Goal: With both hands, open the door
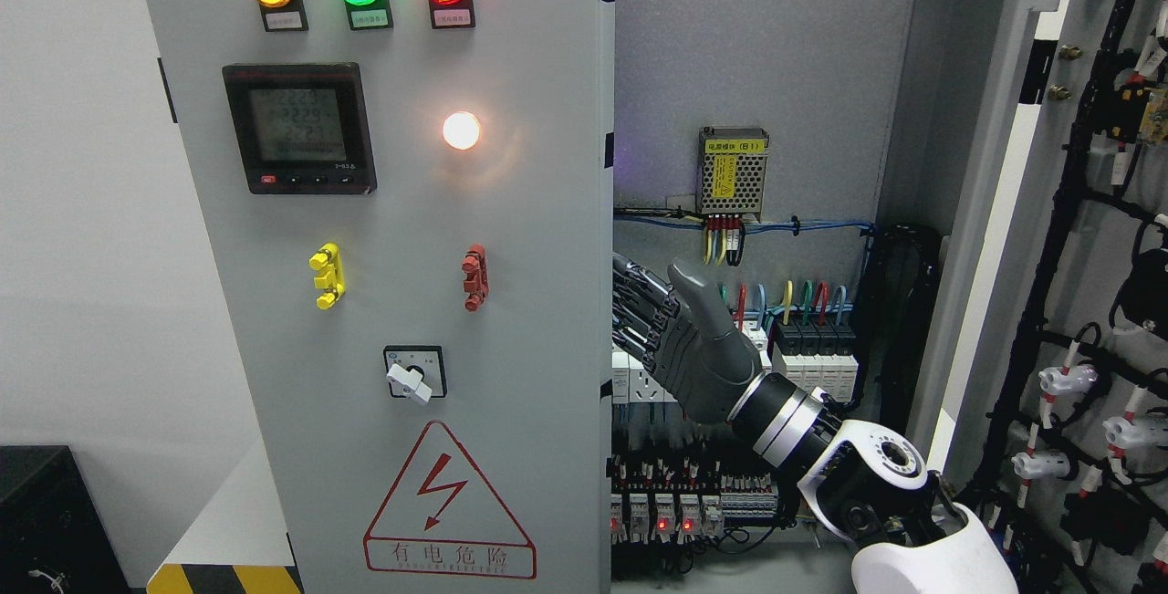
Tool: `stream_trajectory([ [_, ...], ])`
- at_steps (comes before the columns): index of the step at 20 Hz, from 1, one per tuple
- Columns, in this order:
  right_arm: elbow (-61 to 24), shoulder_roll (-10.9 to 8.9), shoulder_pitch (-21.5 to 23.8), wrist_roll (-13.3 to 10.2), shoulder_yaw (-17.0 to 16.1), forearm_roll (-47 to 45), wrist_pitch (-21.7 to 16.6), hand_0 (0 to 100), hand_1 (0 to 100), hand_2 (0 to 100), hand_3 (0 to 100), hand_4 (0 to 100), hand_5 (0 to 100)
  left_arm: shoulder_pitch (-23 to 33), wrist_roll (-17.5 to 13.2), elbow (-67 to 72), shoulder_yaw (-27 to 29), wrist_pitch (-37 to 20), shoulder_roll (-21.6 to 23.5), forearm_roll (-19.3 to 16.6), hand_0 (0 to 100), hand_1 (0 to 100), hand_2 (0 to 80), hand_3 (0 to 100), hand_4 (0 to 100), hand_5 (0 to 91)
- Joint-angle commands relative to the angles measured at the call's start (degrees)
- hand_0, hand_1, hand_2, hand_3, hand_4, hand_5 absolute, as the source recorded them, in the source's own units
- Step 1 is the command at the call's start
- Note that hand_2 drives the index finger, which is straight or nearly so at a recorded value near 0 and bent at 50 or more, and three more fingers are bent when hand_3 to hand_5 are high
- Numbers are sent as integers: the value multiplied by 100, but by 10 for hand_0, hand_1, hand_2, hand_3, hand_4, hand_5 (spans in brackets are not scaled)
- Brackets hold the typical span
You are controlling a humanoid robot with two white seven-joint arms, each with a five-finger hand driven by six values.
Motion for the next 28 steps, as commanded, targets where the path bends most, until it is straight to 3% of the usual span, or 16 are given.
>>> stream_trajectory([
  [1,-11,-7,-7,36,-9,-3,40,102,129,0,0,0,0,-1,-3,-2,0,2,-3,0,120,556,0,0,0,0],
  [14,-11,-15,10,45,0,-11,31,102,130,0,0,0,0,-1,-3,-2,0,2,-3,0,120,556,0,0,0,0],
  [19,-238,-130,177,63,88,-11,5,102,129,0,0,0,0,-1,-3,-2,0,2,-3,0,120,556,0,0,0,0],
  [24,-432,-235,300,71,395,-11,-65,102,129,0,0,0,0,-1,-3,-2,0,2,-3,0,120,556,0,0,0,0],
  [28,-407,-253,283,536,545,-11,-74,102,129,0,0,0,0,-1,-3,-2,0,2,-3,0,120,556,0,0,0,0],
])
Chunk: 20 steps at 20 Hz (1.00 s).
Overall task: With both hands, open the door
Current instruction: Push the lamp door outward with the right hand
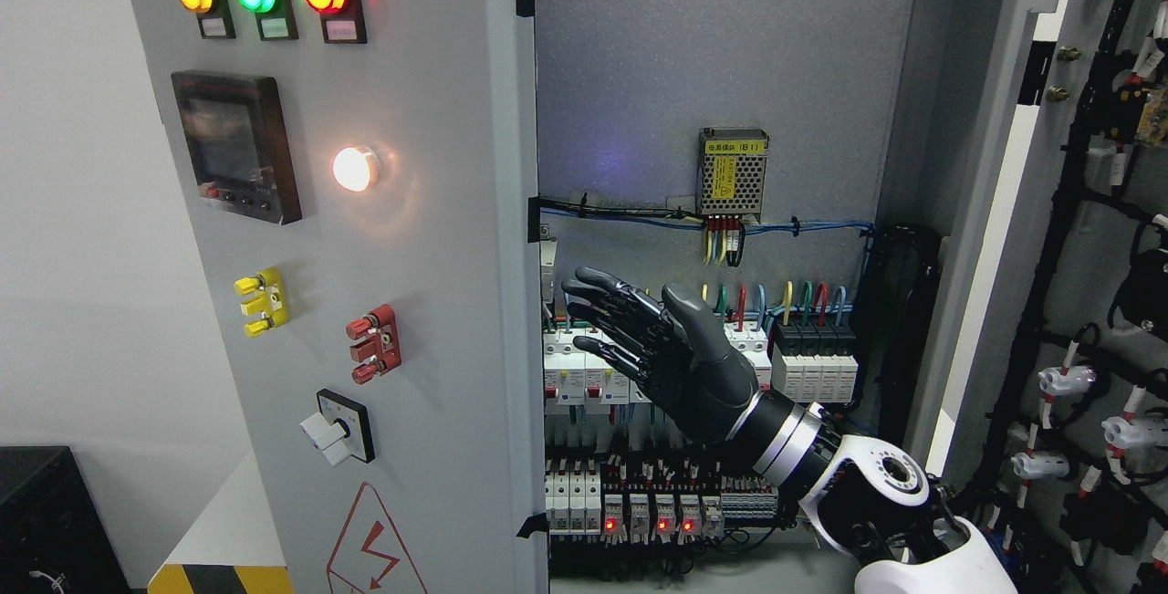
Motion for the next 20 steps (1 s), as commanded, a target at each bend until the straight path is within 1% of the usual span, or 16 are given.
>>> stream_trajectory([
  [1,-160,-113,58,315,338,-9,-10,102,130,0,0,0,0,0,-2,0,0,2,0,0,120,556,0,0,0,0],
  [3,-82,-122,49,368,347,-18,-1,102,130,0,0,0,0,0,-2,0,0,2,0,0,120,556,0,0,0,0],
  [4,-29,-157,49,420,338,-18,-1,102,130,0,0,0,0,0,-2,0,0,2,0,0,120,556,0,0,0,0],
  [6,-11,-227,32,666,338,-61,-1,102,130,0,0,0,0,0,-2,0,0,2,0,0,120,556,0,0,0,0],
  [7,-11,-271,23,736,347,-201,-1,102,130,0,0,0,0,0,-2,0,0,2,0,0,120,556,0,0,0,0],
  [9,7,-306,14,737,356,-465,7,102,130,0,0,0,0,0,-2,0,0,2,0,0,120,556,0,0,0,0],
  [11,-19,-315,14,737,417,-484,7,102,130,0,0,0,0,0,-2,0,0,2,0,0,120,556,0,0,0,0],
  [17,15,-324,-47,922,751,-492,34,102,130,0,0,0,0,0,-2,0,0,2,0,0,120,556,0,0,0,0],
  [20,33,-333,-144,939,760,-510,34,102,129,0,0,0,0,0,-2,0,0,2,0,0,120,556,0,0,0,0],
])
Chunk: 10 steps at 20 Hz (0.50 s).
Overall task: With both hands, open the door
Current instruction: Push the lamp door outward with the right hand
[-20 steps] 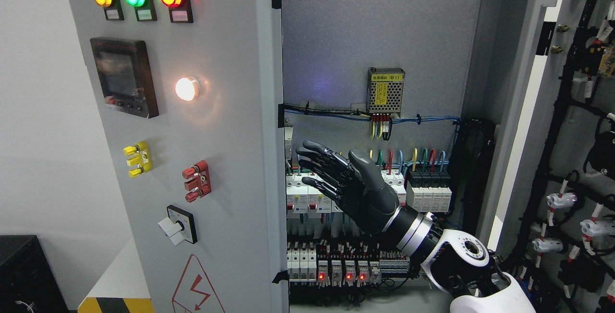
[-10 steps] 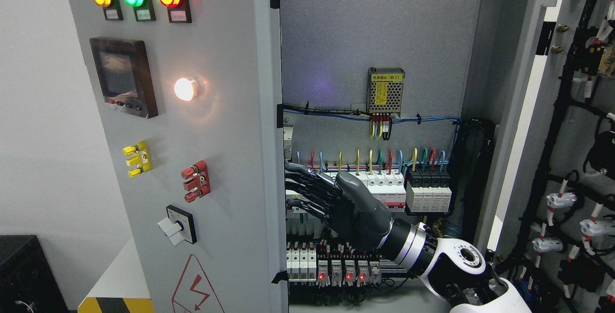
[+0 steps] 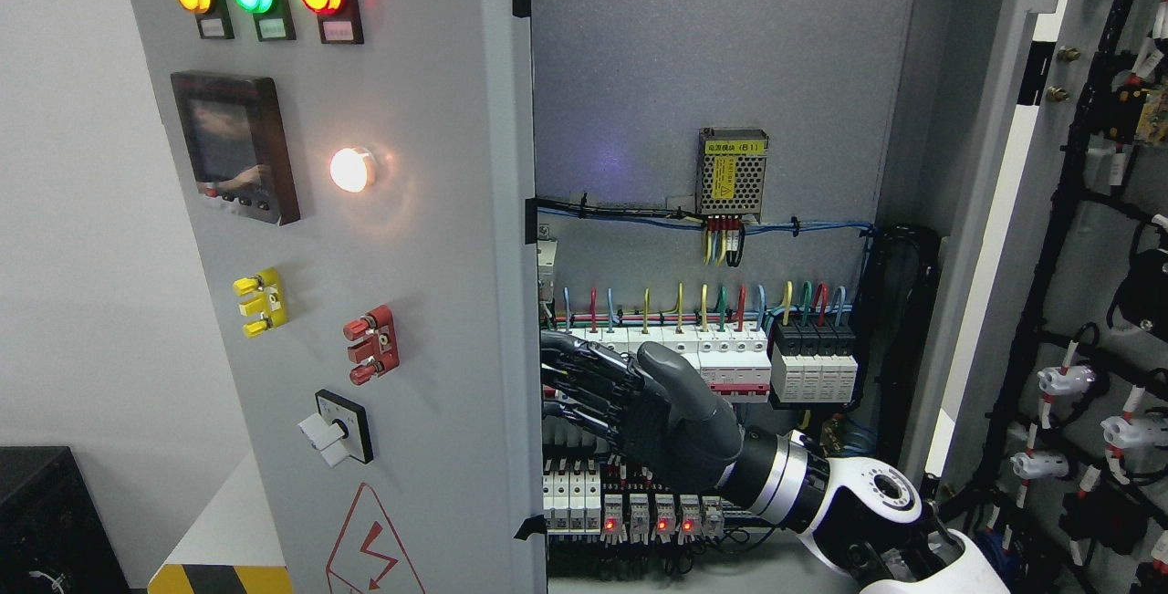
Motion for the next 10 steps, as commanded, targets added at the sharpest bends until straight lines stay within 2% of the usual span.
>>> stream_trajectory([
  [1,50,-94,-164,56,286,-107,3,102,130,0,0,0,0,0,-2,0,0,2,0,0,120,556,0,0,0,0],
  [3,41,-120,-252,266,294,-239,-6,102,129,0,0,0,0,0,-2,0,0,2,0,0,120,556,0,0,0,0],
  [8,41,-138,-253,364,400,-248,11,102,129,0,0,0,0,0,-2,0,0,2,0,0,120,556,0,0,0,0],
  [10,41,-129,-253,478,444,-248,29,102,129,0,0,0,0,0,-2,0,0,2,0,0,120,556,0,0,0,0],
])
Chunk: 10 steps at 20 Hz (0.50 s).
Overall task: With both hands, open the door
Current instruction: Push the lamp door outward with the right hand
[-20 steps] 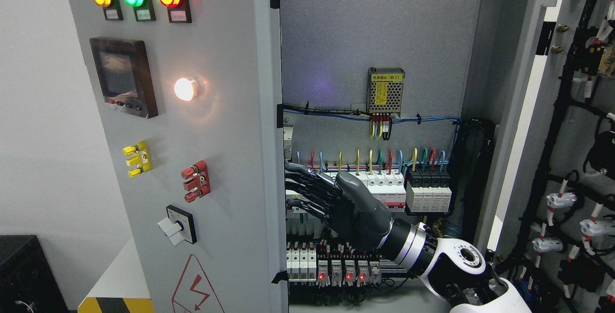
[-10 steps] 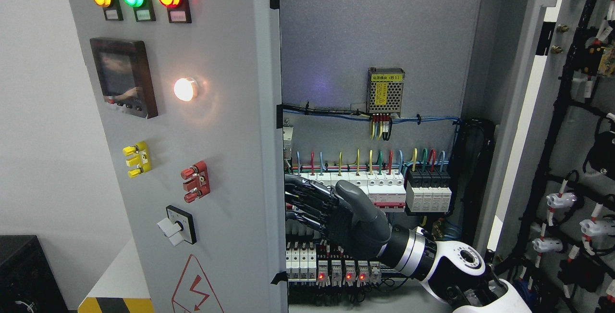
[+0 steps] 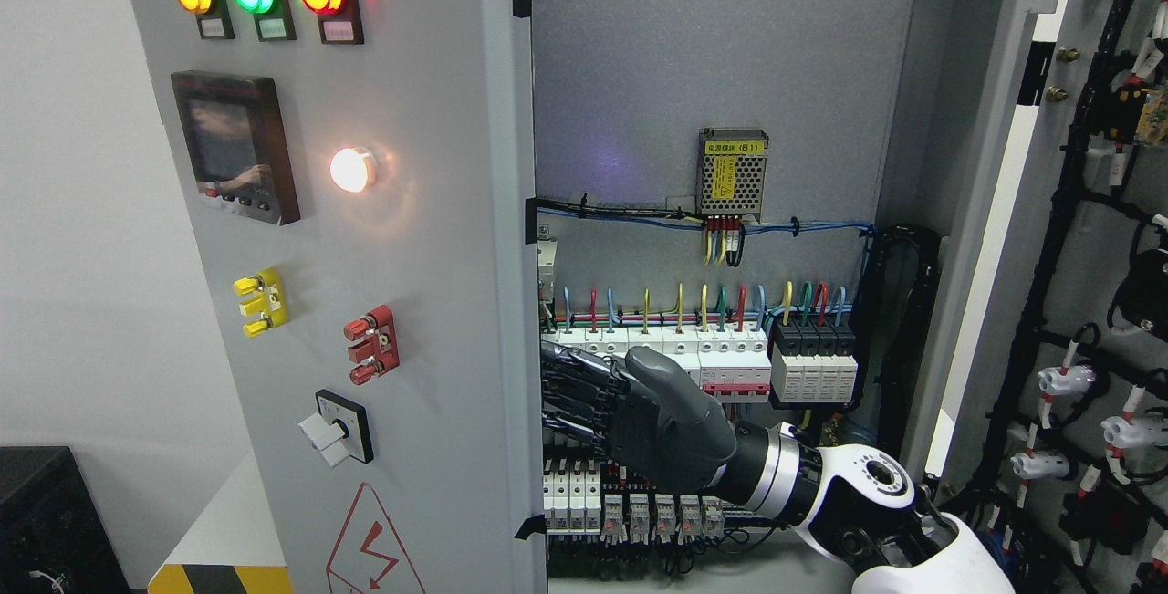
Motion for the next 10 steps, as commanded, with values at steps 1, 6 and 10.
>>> stream_trajectory([
  [1,14,-54,-47,143,274,-50,24,102,129,0,0,0,0,0,-1,0,0,1,0,0,120,556,0,0,0,0],
  [6,41,-54,-47,170,389,-41,24,102,129,0,0,0,0,0,-1,0,0,1,0,0,120,556,0,0,0,0],
  [10,23,-63,-47,450,468,-42,24,102,129,0,0,0,0,0,-1,0,0,1,0,0,120,556,0,0,0,0],
])
